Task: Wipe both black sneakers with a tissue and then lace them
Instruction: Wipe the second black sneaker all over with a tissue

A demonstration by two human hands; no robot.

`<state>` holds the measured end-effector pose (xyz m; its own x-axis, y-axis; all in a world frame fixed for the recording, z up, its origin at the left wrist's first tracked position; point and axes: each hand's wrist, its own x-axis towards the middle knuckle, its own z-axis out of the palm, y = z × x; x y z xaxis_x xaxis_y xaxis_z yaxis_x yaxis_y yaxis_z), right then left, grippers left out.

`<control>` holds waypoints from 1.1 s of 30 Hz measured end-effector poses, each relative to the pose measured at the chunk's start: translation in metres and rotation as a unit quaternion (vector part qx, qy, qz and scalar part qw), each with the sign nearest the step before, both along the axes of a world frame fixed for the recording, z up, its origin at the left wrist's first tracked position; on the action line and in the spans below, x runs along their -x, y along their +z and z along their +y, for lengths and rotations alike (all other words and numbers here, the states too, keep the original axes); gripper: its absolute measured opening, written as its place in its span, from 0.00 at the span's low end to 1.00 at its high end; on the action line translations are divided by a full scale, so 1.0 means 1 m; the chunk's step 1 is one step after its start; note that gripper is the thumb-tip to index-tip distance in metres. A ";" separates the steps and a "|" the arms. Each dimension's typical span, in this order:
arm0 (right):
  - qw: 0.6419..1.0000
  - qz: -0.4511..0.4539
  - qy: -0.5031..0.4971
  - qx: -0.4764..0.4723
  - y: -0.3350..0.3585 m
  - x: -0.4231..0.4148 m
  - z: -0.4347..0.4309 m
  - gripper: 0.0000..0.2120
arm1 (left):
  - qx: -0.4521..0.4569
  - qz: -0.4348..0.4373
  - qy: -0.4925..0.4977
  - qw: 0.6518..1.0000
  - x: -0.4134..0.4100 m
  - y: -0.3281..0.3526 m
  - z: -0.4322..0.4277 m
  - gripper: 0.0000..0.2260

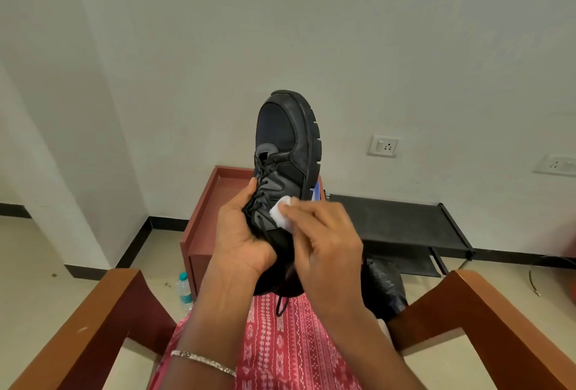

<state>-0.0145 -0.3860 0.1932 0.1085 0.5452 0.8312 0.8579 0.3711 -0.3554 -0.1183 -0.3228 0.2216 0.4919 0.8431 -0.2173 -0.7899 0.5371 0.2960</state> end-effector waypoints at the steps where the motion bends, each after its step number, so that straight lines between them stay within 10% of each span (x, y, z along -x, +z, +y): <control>1: 1.000 -0.004 0.008 0.005 -0.004 0.002 -0.008 0.11 | 0.000 -0.004 0.004 1.000 0.002 -0.001 0.001 0.17; 33: 0.974 0.219 0.018 0.046 0.032 -0.013 0.031 0.10 | -0.009 -0.082 -0.036 0.996 -0.001 -0.005 0.001 0.16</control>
